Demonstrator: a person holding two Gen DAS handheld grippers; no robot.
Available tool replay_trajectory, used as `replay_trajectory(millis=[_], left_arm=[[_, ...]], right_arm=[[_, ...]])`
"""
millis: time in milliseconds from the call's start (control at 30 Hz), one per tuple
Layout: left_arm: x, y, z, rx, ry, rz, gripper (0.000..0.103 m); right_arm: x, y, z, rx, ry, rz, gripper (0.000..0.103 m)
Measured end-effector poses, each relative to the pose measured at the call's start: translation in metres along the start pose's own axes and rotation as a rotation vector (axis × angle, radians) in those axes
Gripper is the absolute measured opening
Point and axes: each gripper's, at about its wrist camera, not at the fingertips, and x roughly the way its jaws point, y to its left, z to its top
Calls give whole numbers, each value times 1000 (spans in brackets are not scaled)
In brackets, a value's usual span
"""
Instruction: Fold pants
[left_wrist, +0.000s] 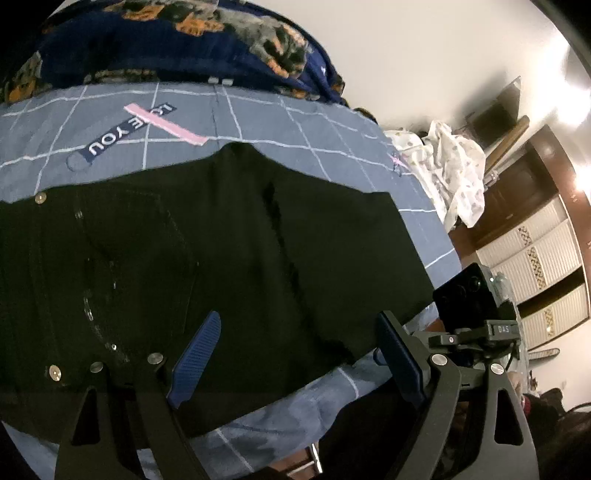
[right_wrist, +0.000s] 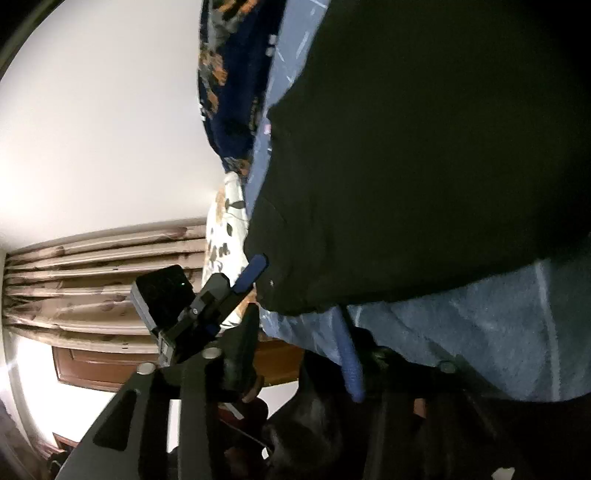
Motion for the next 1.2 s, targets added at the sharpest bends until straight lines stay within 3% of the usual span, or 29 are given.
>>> replay_trajectory(millis=[233,267,333,433,567,700,767,867,933,1100,1200], left_arm=[[3,10,-2,-41,9,-9,85],[4,12,-3,-48,14,-8,85],[6,16,-3,-65,23,-4,85],[7,22,-5,-91,27,-8,85],[5,26,-5,-110,22,-10,85],[7,30,-6,-127,26,-11,85],[7,30,-7,-128,29,-8,85],[8,31,-9,-129,41,-7,85],[10,31,-10,-130,49,-8,85],[10,29,-10,-118,59,1,85],[9,29,-8,-119,57,3,85]], right_arm=[[-1,-15,5,58,-25,-4,43],[-1,-13,5,48,-27,-14,39],[1,-9,5,18,-34,-58,14],[4,-12,6,27,-48,-73,11],[3,-7,7,15,-70,-69,9],[4,-7,13,44,-86,-15,8],[3,4,14,-2,-88,16,8],[6,-4,13,22,-55,-29,7],[8,-21,13,77,-44,-42,0],[10,-21,10,83,-14,-23,0],[13,-20,7,102,34,39,13]])
